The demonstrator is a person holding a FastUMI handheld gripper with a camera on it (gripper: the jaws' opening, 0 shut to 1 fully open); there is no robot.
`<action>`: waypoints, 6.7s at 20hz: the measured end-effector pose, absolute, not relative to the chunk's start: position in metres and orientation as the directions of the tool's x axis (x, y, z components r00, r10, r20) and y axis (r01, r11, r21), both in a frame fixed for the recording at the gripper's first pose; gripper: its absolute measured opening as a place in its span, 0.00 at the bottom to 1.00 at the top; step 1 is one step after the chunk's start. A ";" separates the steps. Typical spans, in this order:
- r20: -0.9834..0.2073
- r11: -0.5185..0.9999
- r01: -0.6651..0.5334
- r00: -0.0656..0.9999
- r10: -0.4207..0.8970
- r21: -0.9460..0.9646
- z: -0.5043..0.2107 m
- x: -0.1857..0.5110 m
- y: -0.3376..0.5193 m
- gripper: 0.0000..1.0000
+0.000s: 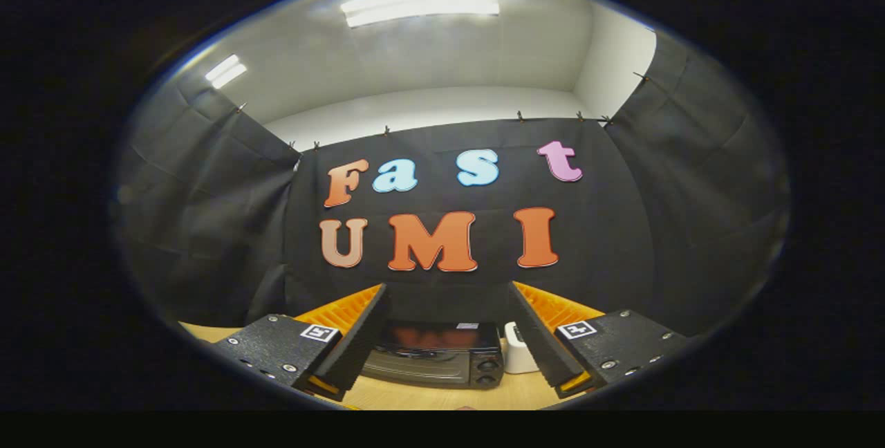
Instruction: Open the toaster oven, put the food inside, and close the toaster oven door.
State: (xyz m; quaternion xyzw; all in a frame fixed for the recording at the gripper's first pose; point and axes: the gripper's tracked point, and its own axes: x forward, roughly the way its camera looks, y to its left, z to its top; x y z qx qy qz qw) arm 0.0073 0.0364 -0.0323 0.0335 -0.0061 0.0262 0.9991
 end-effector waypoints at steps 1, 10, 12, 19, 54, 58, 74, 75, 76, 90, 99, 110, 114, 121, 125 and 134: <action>0.006 0.995 -0.062 0.998 0.062 0.080 -0.034 0.008 0.039 0.99; -0.049 0.992 -0.085 0.995 0.089 0.091 -0.053 -0.003 0.054 0.99; -0.048 0.993 -0.078 0.995 0.082 0.084 -0.055 0.001 0.055 0.99; -0.149 0.988 -0.087 0.983 0.106 0.127 -0.106 0.042 0.088 0.99; -0.513 0.964 -0.231 0.816 0.265 0.130 -0.295 0.021 0.149 0.88; -0.633 0.950 -0.208 0.710 0.309 0.231 -0.333 -0.008 0.155 0.87; -0.729 0.923 -0.247 0.567 0.385 0.295 -0.354 -0.079 0.157 0.81; -0.731 0.923 -0.255 0.564 0.385 0.290 -0.351 -0.087 0.156 0.81; -0.729 0.923 -0.267 0.567 0.384 0.278 -0.347 -0.095 0.156 0.81; -0.799 0.912 -0.377 0.492 0.346 0.162 -0.371 -0.187 0.154 0.98; -0.789 0.914 -0.373 0.508 0.347 0.161 -0.376 -0.181 0.149 0.86; -0.578 0.830 -0.159 0.648 0.496 0.534 -0.308 -0.122 0.155 0.75; -0.496 0.740 -0.105 0.678 0.542 0.665 -0.292 -0.094 0.163 0.75; -0.439 0.612 0.014 0.709 0.551 0.791 -0.295 -0.047 0.173 0.74; -0.464 0.578 0.110 0.721 0.514 0.809 -0.306 -0.008 0.168 0.74; -0.540 0.633 0.205 0.742 0.396 0.746 -0.333 0.067 0.167 0.74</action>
